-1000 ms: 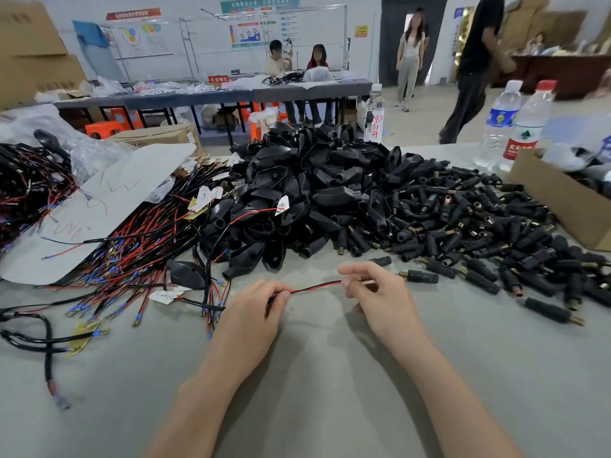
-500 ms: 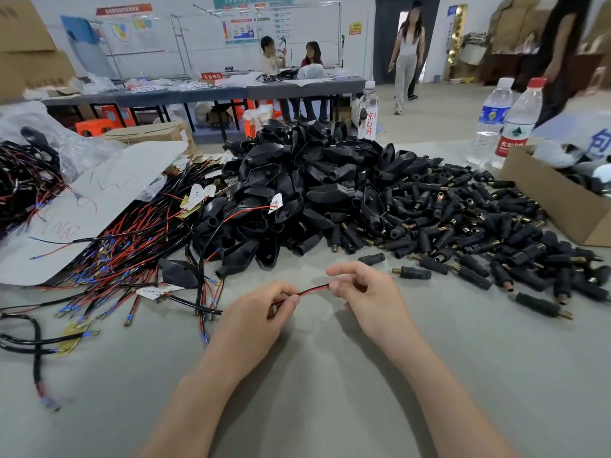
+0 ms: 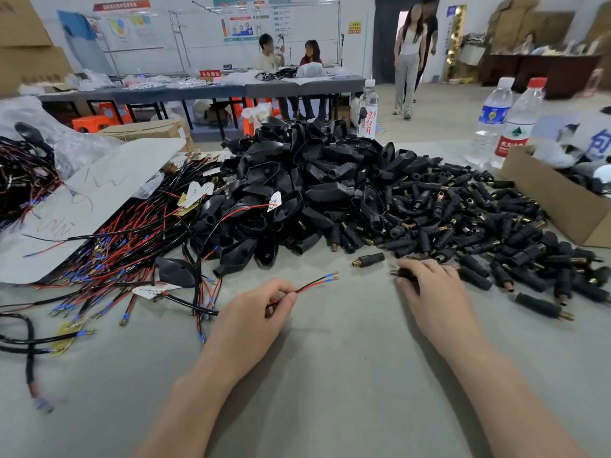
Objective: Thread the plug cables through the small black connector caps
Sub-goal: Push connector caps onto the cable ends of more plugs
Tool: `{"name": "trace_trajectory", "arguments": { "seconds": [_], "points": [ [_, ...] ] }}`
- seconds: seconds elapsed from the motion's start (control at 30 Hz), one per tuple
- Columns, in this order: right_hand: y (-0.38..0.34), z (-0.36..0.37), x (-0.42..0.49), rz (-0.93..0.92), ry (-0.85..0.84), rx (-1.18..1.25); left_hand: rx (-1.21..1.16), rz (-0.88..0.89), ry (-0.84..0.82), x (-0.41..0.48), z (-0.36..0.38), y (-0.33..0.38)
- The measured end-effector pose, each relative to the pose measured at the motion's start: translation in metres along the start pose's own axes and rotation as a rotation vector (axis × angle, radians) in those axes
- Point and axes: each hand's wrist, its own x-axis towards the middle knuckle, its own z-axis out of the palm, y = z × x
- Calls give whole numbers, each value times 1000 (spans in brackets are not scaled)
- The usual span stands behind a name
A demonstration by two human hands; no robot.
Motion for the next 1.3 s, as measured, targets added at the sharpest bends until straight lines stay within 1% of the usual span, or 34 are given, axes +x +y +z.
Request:
{"name": "trace_trajectory", "arguments": {
  "seconds": [0.13, 0.3, 0.43, 0.9, 1.3],
  "points": [
    [-2, 1, 0, -69, -21, 41, 4, 19, -3, -1, 0, 0],
    [-20, 4, -3, -164, -24, 395, -3, 38, -15, -2, -2, 3],
    [-29, 5, -5, -190, -34, 495, 19, 28, -29, -3, -2, 5],
    [-33, 3, -10, -256, -139, 419, 45, 32, -41, -4, -1, 4],
    [-38, 2, -14, -333, -148, 361, 59, 45, -50, -5, -3, 7]
  ]
}}
